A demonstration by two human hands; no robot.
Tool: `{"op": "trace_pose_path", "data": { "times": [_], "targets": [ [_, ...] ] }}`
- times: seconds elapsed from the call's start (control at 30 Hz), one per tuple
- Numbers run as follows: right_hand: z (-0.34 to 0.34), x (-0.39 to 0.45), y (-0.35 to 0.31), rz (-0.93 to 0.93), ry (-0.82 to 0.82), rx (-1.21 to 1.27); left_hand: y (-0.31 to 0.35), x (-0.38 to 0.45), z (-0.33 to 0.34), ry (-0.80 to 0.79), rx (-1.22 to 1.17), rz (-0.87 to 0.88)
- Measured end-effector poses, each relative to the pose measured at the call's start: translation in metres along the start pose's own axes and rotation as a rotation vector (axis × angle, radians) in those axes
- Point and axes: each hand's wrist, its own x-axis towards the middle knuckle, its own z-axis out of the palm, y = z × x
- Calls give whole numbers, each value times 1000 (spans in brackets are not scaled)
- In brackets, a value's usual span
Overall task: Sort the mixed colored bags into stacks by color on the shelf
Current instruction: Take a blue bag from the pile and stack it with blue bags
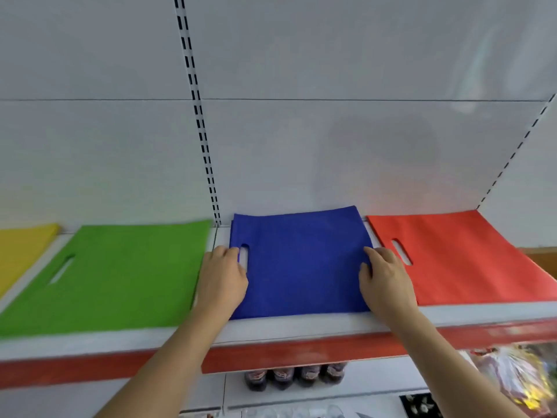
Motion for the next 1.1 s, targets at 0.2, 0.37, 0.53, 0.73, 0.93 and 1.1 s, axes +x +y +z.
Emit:
{"op": "trace_pose_path", "data": {
  "times": [0.2, 0.37, 0.53, 0.73, 0.93, 1.1],
  "targets": [
    [6, 3, 3, -83, -99, -157, 6, -3, 1, -3, 116, -75],
    [9, 2, 2, -134, -124, -243, 9, -2, 1, -6, 213, -99],
    [1, 5, -4, -171, -153, -295, 11, -5, -8, 47, 225, -102],
    [7, 4, -37, -302, -136, -280, 10, -37, -33, 121, 251, -105],
    [29, -28, -111, -478, -177, -222, -32, -76, -69, 69, 327, -213],
    [40, -65, -184, -615, -152, -210, -87, -115, -107, 139, 308, -284]
  ]
}}
